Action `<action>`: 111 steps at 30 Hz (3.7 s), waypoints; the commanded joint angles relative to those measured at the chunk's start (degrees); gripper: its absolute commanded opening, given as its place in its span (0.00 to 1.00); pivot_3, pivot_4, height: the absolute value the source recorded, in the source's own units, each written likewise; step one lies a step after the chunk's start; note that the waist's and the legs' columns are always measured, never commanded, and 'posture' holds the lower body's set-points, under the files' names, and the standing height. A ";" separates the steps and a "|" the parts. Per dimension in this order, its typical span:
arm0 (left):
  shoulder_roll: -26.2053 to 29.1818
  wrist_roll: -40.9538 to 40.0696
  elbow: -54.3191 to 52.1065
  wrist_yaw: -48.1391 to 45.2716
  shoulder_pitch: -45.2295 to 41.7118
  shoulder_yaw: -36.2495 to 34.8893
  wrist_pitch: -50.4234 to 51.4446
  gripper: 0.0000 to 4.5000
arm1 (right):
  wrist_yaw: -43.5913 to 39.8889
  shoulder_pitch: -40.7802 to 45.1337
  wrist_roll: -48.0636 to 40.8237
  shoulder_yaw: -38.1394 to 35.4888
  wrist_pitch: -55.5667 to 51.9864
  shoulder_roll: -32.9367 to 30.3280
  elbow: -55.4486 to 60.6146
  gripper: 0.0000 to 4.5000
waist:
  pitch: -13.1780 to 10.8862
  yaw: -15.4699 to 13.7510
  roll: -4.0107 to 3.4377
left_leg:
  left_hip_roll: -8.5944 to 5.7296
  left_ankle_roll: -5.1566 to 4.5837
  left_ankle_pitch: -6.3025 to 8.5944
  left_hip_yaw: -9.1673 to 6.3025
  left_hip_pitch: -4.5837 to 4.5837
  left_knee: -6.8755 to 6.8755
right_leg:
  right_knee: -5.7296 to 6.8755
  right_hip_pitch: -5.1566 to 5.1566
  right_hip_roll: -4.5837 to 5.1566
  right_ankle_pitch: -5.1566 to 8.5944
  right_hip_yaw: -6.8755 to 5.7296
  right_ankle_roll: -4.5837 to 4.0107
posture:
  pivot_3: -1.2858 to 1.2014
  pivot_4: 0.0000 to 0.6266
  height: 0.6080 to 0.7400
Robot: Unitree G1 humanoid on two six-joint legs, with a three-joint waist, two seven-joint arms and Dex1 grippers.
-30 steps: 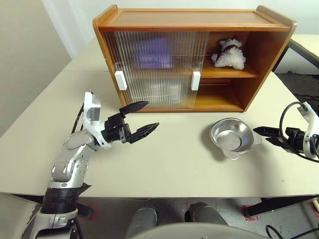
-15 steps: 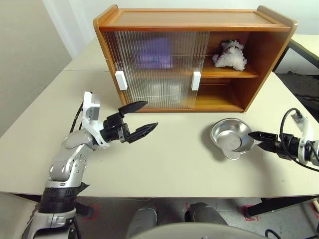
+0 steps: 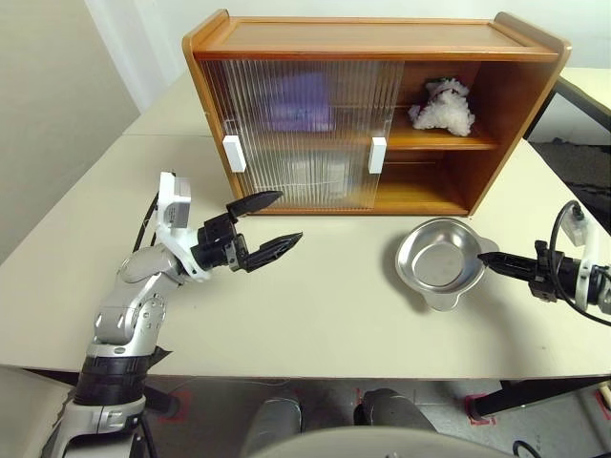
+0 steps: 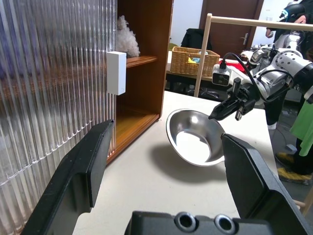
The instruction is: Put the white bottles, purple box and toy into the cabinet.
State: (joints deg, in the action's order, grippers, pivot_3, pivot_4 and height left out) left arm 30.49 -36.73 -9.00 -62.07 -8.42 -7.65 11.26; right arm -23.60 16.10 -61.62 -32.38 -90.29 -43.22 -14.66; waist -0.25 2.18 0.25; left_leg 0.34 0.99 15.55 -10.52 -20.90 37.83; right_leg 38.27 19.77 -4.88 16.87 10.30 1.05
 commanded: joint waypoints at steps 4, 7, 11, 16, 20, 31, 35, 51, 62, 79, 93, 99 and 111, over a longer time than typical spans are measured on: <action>0.26 0.13 0.65 -0.27 -0.51 0.13 0.30 1.00 | 2.93 2.60 -4.29 -0.12 -2.21 -0.01 -2.23 0.01 | 0.00 0.02 0.00 | 0.00 0.00 0.00 0.00 -0.02 -0.02 | 0.00 0.02 0.00 0.01 0.00 -0.01 | 0.49 0.00 1.00; 0.45 0.10 0.81 -0.38 -0.77 0.04 0.38 1.00 | 6.05 5.36 -5.57 -2.50 -2.21 2.08 -4.73 0.00 | 0.00 0.02 0.00 | 0.00 0.00 0.00 0.01 -0.01 -0.03 | 0.00 0.03 -0.01 0.01 0.00 -0.01 | 0.49 0.00 1.00; 0.70 0.34 1.01 -0.61 -0.96 0.13 0.32 1.00 | 11.38 9.56 -7.15 -7.41 -2.21 6.85 -8.08 0.00 | 0.00 0.05 -0.01 | 0.02 -0.02 0.01 -0.04 0.00 -0.06 | 0.00 0.05 -0.01 0.00 0.01 -0.01 | 0.49 0.00 1.00; 0.81 0.77 0.57 -0.79 -0.91 0.59 0.33 1.00 | 18.71 13.74 -9.05 -14.36 -2.21 12.92 -10.30 0.00 | 0.00 0.11 -0.05 | 0.07 -0.06 0.03 -0.09 -0.04 -0.14 | 0.01 0.17 -0.02 -0.12 0.00 0.07 | 0.50 0.00 1.00; 1.33 1.63 0.55 -1.47 -0.50 1.24 0.03 1.00 | 22.02 15.52 -11.79 -17.28 -2.21 14.50 -12.92 0.00 | 0.00 -0.04 -0.06 | 0.06 -0.13 0.08 -0.16 -0.08 -0.18 | 0.01 0.18 -0.03 -0.21 -0.02 0.23 | 0.49 0.00 1.00; 0.95 1.84 1.04 -1.74 -0.96 1.36 -0.26 1.00 | 31.57 20.03 -14.86 -22.97 4.35 19.42 -17.82 0.00 | 0.01 0.25 -0.11 | 0.14 -0.37 0.21 -0.19 -0.07 -0.20 | 0.01 0.21 -0.10 -0.21 -0.02 0.23 | 0.50 0.00 1.00; 0.68 1.93 0.95 -1.54 -1.07 1.60 -0.39 1.00 | 34.95 20.25 -16.53 -22.70 6.36 22.98 -16.70 0.00 | 0.02 0.36 -0.14 | 0.19 -0.38 0.22 -0.21 -0.07 -0.20 | 0.01 0.26 -0.10 -0.24 -0.03 0.19 | 0.50 0.00 1.00; 0.99 1.70 0.18 -1.46 -1.07 1.62 0.24 1.00 | 37.67 19.88 -17.91 -18.27 18.68 27.11 -12.94 0.00 | 0.04 0.75 -0.26 | 0.38 -0.45 0.26 -0.23 -0.06 -0.25 | 0.01 0.36 -0.11 -0.48 -0.05 -0.23 | 0.50 0.00 1.00; 0.57 1.75 0.23 -1.36 -1.29 2.06 0.26 1.00 | 34.36 21.32 -13.82 -13.67 26.53 28.00 -14.00 0.00 | 0.04 0.86 -0.26 | 0.42 -0.45 0.26 -0.24 -0.06 -0.29 | 0.01 0.38 -0.12 -0.47 -0.04 -0.23 | 0.50 0.00 1.00; 0.83 1.51 -0.63 -1.08 -0.77 1.94 0.78 1.00 | 29.29 23.10 -4.74 -9.10 41.68 29.96 -17.26 0.00 | 0.04 0.81 -0.27 | 0.47 -0.45 0.26 -0.27 -0.07 -0.31 | 0.00 0.39 -0.13 -0.65 -0.04 -0.55 | 0.50 0.00 1.00; 0.83 1.63 -0.19 -1.33 -0.63 1.68 0.30 1.00 | 29.29 22.96 0.10 -8.48 53.16 34.44 -17.68 0.00 | 0.05 0.74 -0.29 | 0.70 -0.45 0.26 -0.28 -0.05 -0.31 | 0.00 0.39 -0.20 -0.76 -0.06 -0.77 | 0.51 0.00 1.00; 0.94 1.50 -0.40 -1.46 -0.21 1.44 0.19 1.00 | 30.20 22.16 2.43 -8.35 56.98 35.86 -17.39 0.00 | 0.06 0.71 -0.30 | 0.91 -0.45 0.26 -0.30 -0.04 -0.30 | 0.00 0.38 -0.23 -0.79 -0.06 -0.85 | 0.51 0.00 1.00; 0.69 1.59 -0.25 -1.68 -0.39 1.68 0.03 1.00 | 29.39 21.45 5.23 -6.55 59.06 36.64 -16.70 0.63 | 0.06 0.60 -0.34 | 0.94 -0.45 0.26 -0.29 -0.04 -0.30 | 0.00 0.39 -0.24 -0.82 -0.07 -0.91 | 0.51 0.00 1.00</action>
State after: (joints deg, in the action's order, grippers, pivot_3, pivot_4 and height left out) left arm 30.96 -35.43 -9.02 -63.53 -8.69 -6.18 11.67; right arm 5.67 37.46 -57.12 -39.30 -31.83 -6.84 -31.75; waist -0.19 2.78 -0.09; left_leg 1.28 0.55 15.80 -10.81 -20.93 37.53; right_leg 38.27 20.16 -5.14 16.04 10.23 0.13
